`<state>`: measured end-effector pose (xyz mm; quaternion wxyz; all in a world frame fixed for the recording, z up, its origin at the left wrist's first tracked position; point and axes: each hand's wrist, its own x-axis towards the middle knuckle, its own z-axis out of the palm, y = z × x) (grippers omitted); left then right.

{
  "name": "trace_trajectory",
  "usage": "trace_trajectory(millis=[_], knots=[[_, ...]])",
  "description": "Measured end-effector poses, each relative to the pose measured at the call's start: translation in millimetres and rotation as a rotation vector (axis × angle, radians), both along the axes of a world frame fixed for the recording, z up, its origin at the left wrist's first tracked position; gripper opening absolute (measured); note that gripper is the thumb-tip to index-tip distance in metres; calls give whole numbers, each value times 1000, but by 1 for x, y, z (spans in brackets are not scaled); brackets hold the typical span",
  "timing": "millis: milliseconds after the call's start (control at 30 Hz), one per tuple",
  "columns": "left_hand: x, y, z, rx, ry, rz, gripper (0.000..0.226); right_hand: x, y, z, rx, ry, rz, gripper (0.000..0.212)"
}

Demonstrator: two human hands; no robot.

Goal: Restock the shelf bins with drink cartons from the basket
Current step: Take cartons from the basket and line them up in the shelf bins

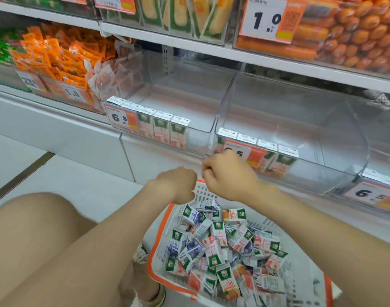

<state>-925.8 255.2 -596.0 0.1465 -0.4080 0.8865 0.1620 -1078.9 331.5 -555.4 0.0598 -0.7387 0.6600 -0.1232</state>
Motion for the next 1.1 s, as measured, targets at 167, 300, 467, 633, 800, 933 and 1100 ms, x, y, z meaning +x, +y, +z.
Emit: trace_trajectory(millis=[167,300,467,633,800,933,1100], knots=[[-19,12,-67,144,-146,-123,32,-47,33,-86,354,65,-134,26],[-24,18,-103,50,-167,-173,41,-85,43,-142,474,-65,-301,30],[-33,22,-137,-84,-244,-260,45,-113,48,-191,518,-223,-583,29],[-39,29,-168,-292,-404,-369,54,-119,53,-231,582,-399,-723,32],[-42,31,-176,-401,-507,-387,47,-114,53,-245,426,-421,-825,37],[-39,29,-176,-394,-534,-344,35,-107,54,-241,324,-545,-912,21],[-36,30,-182,-298,-502,-310,42,-95,56,-226,326,-760,-949,46]])
